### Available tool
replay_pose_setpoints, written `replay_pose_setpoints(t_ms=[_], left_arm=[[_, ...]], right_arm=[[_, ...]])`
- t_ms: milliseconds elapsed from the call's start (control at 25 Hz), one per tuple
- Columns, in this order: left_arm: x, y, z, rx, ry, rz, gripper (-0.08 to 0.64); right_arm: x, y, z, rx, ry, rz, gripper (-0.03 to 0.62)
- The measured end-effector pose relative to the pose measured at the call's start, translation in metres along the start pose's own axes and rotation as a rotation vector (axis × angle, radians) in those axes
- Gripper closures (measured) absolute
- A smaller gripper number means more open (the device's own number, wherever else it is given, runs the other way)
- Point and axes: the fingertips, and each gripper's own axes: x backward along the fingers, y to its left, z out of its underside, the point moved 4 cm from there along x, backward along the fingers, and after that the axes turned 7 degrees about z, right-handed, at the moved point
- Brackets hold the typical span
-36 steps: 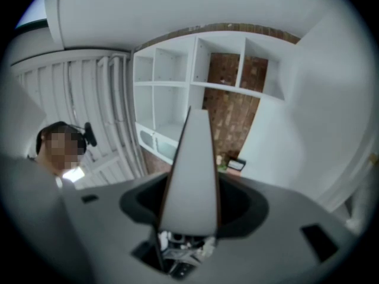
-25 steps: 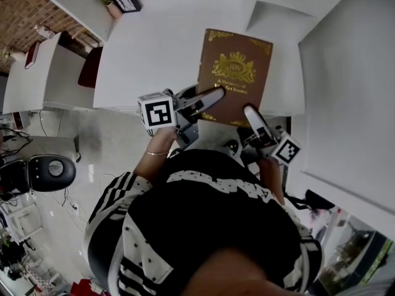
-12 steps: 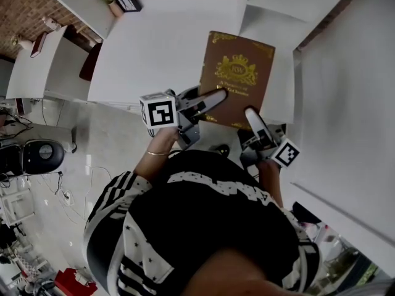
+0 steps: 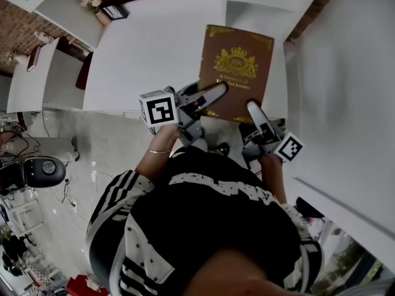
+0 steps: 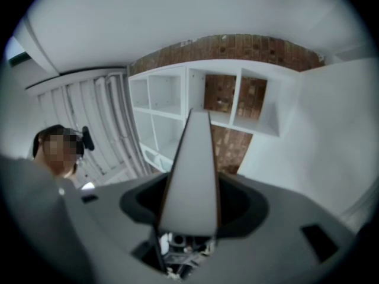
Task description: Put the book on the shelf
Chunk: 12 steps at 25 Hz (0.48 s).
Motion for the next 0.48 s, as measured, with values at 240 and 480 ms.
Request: replay_pose_setpoints(t_ms=[240,480], left_arm=[[-0.008,0.001,-0.002,0.003,0.017,0.059,0.275],[-0.021,0.002,-0.004,0.019,0.026,0.129,0.275]], right_arm=[[0.003,0.002,-0.003,0.038,-0.052,0.013,0.344],[0.006,0.004,-0.010,0.065,-0.106,0.038,0.343]])
